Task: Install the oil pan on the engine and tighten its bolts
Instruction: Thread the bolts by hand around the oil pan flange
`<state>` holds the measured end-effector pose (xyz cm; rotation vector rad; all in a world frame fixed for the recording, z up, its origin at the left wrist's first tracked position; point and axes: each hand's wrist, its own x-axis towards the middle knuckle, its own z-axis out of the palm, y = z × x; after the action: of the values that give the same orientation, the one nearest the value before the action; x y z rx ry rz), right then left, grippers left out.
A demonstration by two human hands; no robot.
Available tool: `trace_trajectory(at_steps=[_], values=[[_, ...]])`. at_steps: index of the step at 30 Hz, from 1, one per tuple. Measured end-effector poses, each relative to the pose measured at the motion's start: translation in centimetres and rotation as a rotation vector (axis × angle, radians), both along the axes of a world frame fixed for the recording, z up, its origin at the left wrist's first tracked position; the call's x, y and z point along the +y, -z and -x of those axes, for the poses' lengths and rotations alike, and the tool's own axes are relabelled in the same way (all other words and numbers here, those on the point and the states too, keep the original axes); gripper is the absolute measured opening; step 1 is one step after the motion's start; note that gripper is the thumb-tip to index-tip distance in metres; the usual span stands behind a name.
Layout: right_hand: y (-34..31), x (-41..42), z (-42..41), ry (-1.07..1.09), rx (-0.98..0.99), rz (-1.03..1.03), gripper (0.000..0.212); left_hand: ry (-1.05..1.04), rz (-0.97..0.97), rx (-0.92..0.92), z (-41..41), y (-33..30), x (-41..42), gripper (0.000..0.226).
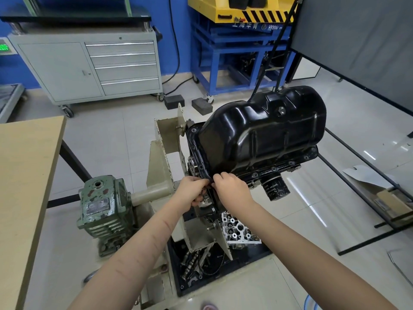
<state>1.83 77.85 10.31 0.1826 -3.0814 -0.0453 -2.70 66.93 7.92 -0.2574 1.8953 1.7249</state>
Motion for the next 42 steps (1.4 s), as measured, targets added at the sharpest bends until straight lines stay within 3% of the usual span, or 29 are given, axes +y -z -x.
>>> trace_trajectory(at_steps=[3,10,14,17,21,26,32,35,42], values=[[0.6,0.7,0.0,0.013,-0.022,0.096,0.017,-0.001,-0.005,0.002,0.0,0.1,0.0,0.028],[0.5,1.2,0.1,0.01,-0.04,0.108,0.021,-0.008,-0.014,0.001,0.0,0.0,0.1,0.027],[-0.1,0.6,-0.1,-0.014,-0.012,-0.017,0.014,-0.006,-0.015,0.005,-0.1,0.0,0.1,0.027],[-1.1,0.1,-0.2,0.012,0.107,-0.11,0.031,-0.004,-0.021,0.007,-0.1,-0.1,0.1,0.027],[-0.9,-0.2,-0.3,0.004,0.096,-0.018,0.024,-0.007,-0.024,0.005,-0.1,0.0,0.1,0.029],[0.0,0.5,0.0,-0.009,-0.061,0.097,0.017,-0.013,-0.027,0.004,0.0,0.1,0.1,0.028],[0.1,0.6,0.3,0.01,-0.026,0.036,0.025,-0.009,-0.022,0.002,0.0,0.2,0.1,0.024],[-0.2,0.2,0.0,0.006,0.098,-0.039,0.019,-0.004,-0.019,0.004,0.1,0.3,0.1,0.027],[-0.1,0.5,0.5,-0.005,-0.06,0.103,0.016,-0.005,-0.021,0.009,0.2,0.5,0.1,0.028]])
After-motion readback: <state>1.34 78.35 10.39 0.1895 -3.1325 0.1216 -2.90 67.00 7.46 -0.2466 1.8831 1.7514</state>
